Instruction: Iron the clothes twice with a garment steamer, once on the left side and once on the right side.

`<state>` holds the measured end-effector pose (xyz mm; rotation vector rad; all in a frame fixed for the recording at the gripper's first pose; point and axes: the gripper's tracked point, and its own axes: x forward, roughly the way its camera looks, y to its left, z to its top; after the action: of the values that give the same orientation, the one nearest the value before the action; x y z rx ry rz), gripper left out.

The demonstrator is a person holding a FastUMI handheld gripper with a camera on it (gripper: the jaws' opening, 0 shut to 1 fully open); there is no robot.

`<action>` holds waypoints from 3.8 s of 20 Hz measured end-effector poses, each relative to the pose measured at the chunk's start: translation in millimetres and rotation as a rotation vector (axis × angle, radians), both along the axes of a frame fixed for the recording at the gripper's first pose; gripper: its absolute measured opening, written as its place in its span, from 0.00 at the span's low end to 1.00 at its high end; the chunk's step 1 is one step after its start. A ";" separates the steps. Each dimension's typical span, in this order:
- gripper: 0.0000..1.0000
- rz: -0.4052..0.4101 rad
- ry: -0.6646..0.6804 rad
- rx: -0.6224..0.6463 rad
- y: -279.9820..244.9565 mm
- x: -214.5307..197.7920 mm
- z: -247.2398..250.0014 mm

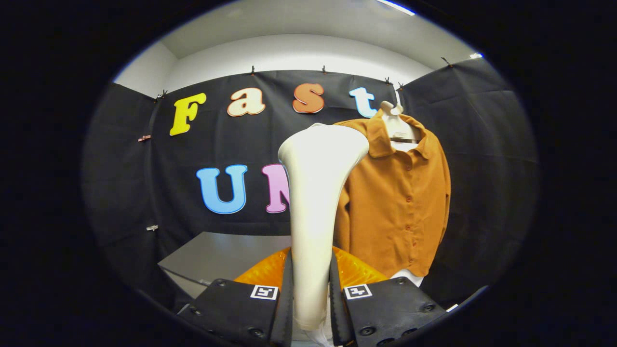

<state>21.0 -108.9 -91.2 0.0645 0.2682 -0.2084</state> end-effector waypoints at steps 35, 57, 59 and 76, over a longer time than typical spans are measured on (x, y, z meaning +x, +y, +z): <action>0.35 0.201 0.188 0.195 -160.3 86.4 -139.5; 0.36 0.092 0.333 0.221 -179.2 8.3 -173.0; 0.35 0.076 0.266 0.201 -195.9 14.7 -145.0; 0.35 -0.015 0.133 0.183 -316.2 68.2 -113.3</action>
<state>89.2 -425.2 -204.5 0.2348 0.4194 -0.2025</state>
